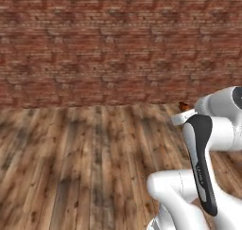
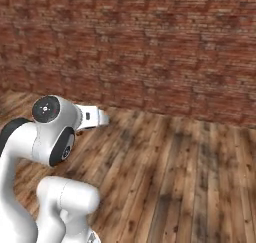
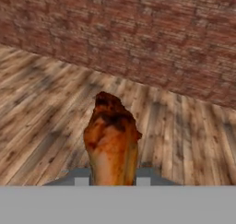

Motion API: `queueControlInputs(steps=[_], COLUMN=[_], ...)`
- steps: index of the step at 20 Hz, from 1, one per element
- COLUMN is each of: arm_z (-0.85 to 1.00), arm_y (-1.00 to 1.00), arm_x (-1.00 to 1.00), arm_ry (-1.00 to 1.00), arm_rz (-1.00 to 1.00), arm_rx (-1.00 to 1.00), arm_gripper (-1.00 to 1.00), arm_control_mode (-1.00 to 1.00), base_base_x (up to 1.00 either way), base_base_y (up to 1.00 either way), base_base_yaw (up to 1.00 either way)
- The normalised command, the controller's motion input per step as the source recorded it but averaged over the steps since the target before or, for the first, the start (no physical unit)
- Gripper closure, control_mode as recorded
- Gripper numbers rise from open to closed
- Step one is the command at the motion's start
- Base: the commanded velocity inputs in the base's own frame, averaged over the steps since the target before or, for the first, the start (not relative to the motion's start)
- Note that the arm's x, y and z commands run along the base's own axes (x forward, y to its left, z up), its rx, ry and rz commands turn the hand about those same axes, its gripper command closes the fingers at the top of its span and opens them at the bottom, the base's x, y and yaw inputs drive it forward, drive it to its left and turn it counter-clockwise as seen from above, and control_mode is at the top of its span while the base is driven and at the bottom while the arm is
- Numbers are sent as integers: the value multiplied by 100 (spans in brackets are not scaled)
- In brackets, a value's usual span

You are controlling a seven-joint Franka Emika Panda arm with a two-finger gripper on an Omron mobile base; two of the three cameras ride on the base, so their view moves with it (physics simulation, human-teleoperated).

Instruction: Take the cheese, chicken drumstick, and bell pepper from the fridge and place them on the plate on the dining counter to create an appetizer plate.

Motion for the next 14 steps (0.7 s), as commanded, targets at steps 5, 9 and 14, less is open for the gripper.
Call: queueControlInputs(steps=[5,9,14], arm_z=[0,0,0], arm_y=[0,0,0], arm_x=[0,0,0], arm_ry=[0,0,0], arm_rz=[0,0,0], arm_rx=[0,0,0], arm_gripper=[100,100,100], arm_control_mode=[100,100,100], base_base_x=[52,77,95], base_base_y=[-94,-72,-56], base_base_yaw=[-61,-57,-56])
